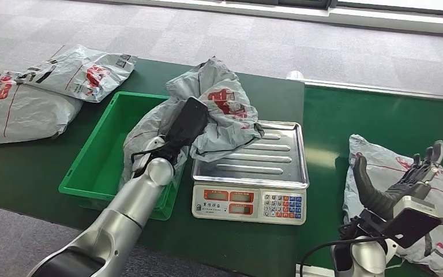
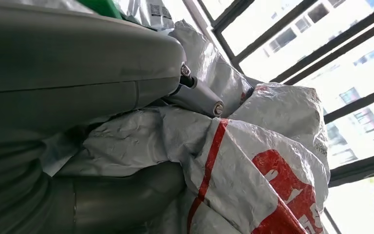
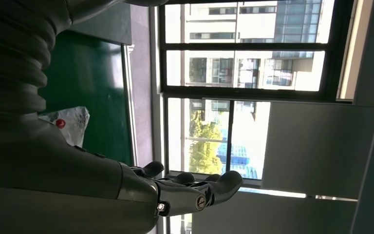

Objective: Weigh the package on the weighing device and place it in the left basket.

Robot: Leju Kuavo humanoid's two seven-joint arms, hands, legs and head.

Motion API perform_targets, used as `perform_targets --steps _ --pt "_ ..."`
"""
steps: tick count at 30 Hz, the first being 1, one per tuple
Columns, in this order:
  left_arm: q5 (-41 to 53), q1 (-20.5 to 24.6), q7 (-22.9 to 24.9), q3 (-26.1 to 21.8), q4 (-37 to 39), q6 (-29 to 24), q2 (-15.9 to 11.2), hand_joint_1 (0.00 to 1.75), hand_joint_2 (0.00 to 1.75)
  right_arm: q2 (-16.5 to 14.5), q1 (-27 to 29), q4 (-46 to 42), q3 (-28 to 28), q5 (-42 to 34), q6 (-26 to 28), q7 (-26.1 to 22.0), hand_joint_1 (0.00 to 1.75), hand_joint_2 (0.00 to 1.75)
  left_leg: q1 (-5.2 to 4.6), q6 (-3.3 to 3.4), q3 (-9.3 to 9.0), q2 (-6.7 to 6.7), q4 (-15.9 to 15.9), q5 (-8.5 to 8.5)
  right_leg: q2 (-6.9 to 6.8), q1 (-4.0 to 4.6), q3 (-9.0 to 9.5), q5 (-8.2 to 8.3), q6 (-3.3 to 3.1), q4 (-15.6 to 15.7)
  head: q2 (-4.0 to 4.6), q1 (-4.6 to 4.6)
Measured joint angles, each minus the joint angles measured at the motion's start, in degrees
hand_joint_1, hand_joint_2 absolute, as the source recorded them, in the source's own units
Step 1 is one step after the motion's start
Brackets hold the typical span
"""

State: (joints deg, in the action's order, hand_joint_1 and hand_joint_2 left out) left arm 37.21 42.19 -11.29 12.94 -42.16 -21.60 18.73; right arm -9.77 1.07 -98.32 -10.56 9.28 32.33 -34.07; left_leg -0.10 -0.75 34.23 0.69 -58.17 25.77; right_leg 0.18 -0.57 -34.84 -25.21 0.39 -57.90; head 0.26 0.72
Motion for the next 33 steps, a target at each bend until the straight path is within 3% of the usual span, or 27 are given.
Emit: perform_targets --steps 9,15,19,22,33 --pt "-13.6 -1.7 -3.9 -0.7 -12.9 -5.2 -2.4 1.75 1.75 0.0 1.0 -0.4 0.0 -1.5 1.6 -1.1 0.0 1.75 0.0 0.0 0.04 -0.01 0.0 0.0 0.01 0.0 -0.04 0.0 0.0 0.0 0.0 0.0" --pt "-13.5 -3.1 -2.6 -4.1 -19.3 -7.8 -6.1 1.75 1.75 0.0 2.7 -1.6 0.0 -1.6 1.8 -1.4 0.0 1.75 0.03 -0.01 0.02 -0.02 0.0 -0.01 0.03 0.03 -0.04 -0.02 -0.03 0.0 0.0 0.0" --pt "-3.5 -3.9 2.7 -7.2 -18.8 -9.2 -9.6 1.75 1.75 0.0 4.0 -2.5 0.0 -1.5 1.6 -1.4 0.0 1.75 0.06 -0.02 0.02 -0.05 0.0 0.0 0.05 0.06 -0.07 -0.04 -0.05 0.0 0.0 0.0" --pt "-0.1 -4.2 3.1 -10.1 -16.4 -9.2 -11.7 1.75 1.75 0.0 4.5 -3.0 0.0 -1.4 1.6 -1.4 0.0 1.75 0.07 -0.03 0.04 -0.06 0.0 -0.01 0.05 0.07 -0.11 -0.04 -0.06 0.0 0.0 0.0" --pt "1.0 -4.3 3.0 -13.2 -13.0 -9.3 -13.2 1.75 1.75 0.0 4.7 -3.4 0.0 -1.4 1.6 -1.4 0.0 1.75 0.06 -0.02 0.08 -0.02 0.0 0.0 0.04 0.06 -0.11 -0.02 -0.05 0.0 0.0 0.0"
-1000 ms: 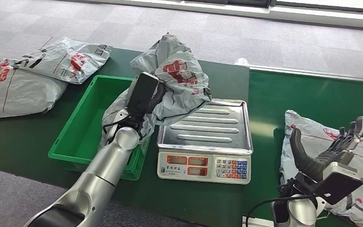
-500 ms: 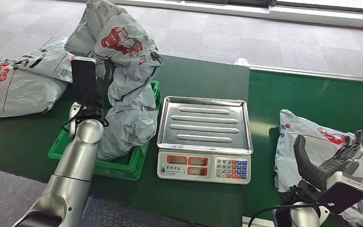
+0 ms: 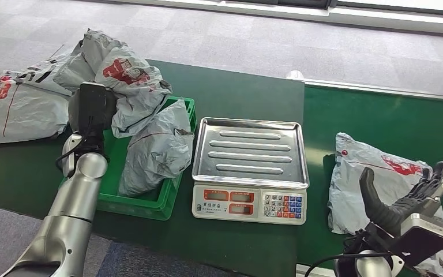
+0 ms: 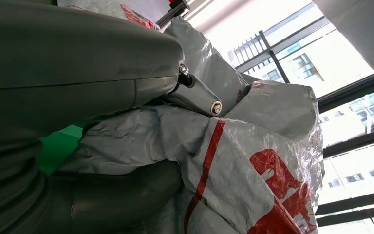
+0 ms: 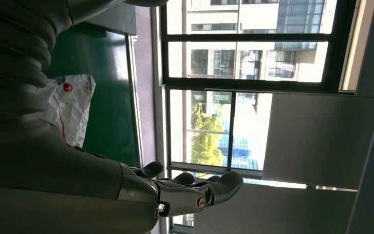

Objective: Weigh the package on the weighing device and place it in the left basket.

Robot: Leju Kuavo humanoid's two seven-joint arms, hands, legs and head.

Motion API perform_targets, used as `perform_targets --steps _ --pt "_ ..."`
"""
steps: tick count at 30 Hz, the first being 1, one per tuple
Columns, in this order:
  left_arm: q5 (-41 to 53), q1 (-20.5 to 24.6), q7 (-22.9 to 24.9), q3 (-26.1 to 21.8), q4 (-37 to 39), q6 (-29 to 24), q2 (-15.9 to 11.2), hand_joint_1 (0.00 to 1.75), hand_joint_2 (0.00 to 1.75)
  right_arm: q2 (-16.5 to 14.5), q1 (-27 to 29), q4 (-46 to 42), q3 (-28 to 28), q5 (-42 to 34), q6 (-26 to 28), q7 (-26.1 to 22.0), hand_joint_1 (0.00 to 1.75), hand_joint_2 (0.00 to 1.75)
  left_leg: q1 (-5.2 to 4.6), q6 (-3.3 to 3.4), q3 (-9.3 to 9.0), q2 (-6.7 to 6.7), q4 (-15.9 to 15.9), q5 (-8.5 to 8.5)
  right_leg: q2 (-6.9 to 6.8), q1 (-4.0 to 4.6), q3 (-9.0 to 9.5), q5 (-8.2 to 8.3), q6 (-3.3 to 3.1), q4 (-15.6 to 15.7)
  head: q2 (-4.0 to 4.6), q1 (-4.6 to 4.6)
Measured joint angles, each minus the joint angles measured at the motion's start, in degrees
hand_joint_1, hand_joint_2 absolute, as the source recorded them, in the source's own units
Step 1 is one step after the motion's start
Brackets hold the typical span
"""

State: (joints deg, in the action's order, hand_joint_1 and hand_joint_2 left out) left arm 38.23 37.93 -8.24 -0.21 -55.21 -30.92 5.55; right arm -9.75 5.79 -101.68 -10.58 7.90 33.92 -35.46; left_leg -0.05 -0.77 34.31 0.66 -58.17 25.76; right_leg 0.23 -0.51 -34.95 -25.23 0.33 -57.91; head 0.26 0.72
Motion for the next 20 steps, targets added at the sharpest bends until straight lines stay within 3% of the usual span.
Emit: perform_targets --steps 1,2,5,6,10,14,17,20 --pt "0.9 0.0 0.9 -0.1 0.2 -0.2 -0.1 1.75 1.75 0.0 0.0 0.0 0.0 0.0 0.0 0.0 0.0 1.75 0.0 0.0 0.0 0.0 0.0 0.0 0.0 0.0 0.0 0.0 0.0 0.0 0.0 0.0" --pt "2.4 0.0 2.2 -0.2 0.4 -0.3 -0.2 1.55 1.75 0.0 0.0 0.0 0.0 0.1 0.0 0.1 0.0 1.75 0.0 0.0 0.01 0.0 0.0 0.01 0.0 0.0 0.0 0.0 0.0 0.0 0.0 0.0" --pt "7.8 -0.6 7.0 -0.9 2.2 0.4 -0.9 0.26 1.75 0.0 0.0 0.0 0.0 0.5 -0.4 0.6 0.0 1.75 0.0 -0.03 -0.02 -0.04 0.0 0.03 0.02 0.0 0.0 -0.02 -0.01 0.0 0.0 0.0" --pt "9.3 -1.0 8.3 -1.3 3.5 1.4 -1.2 0.02 1.75 0.0 0.0 0.0 0.0 0.7 -0.5 0.8 0.0 1.75 0.0 -0.04 -0.04 -0.06 0.0 0.03 0.02 0.0 0.0 -0.03 -0.02 0.0 0.0 0.0" --pt "11.3 -4.0 9.3 -3.0 8.8 4.7 -1.9 0.0 1.75 0.0 0.0 0.0 0.0 1.4 -1.0 1.6 0.0 1.75 0.02 -0.05 -0.05 -0.14 0.0 0.03 0.09 0.03 -0.04 -0.02 -0.03 0.0 0.0 0.0" --pt "6.6 -8.1 2.6 -5.1 8.7 4.4 -1.5 0.0 1.75 0.0 0.3 -0.3 -0.3 1.5 -0.9 1.8 0.0 1.75 0.01 -0.05 -0.05 -0.1 0.0 0.04 0.08 0.01 -0.02 -0.04 -0.04 0.0 0.0 0.0" --pt "-0.6 -13.2 -5.2 -5.9 2.0 3.3 0.0 0.0 1.75 0.0 1.2 -1.0 -0.7 0.9 -0.8 1.3 0.0 1.75 -0.02 -0.02 -0.05 -0.09 0.0 0.13 0.07 -0.03 0.0 -0.1 -0.03 0.0 0.0 -0.01" --pt "-6.4 -18.8 -8.7 -5.5 -6.9 3.3 1.8 0.0 1.75 0.0 2.1 -1.8 -1.2 0.2 -0.8 0.6 0.0 1.75 -0.05 0.01 -0.04 -0.12 0.0 0.24 0.11 -0.05 -0.01 -0.14 -0.01 0.0 0.0 0.0"
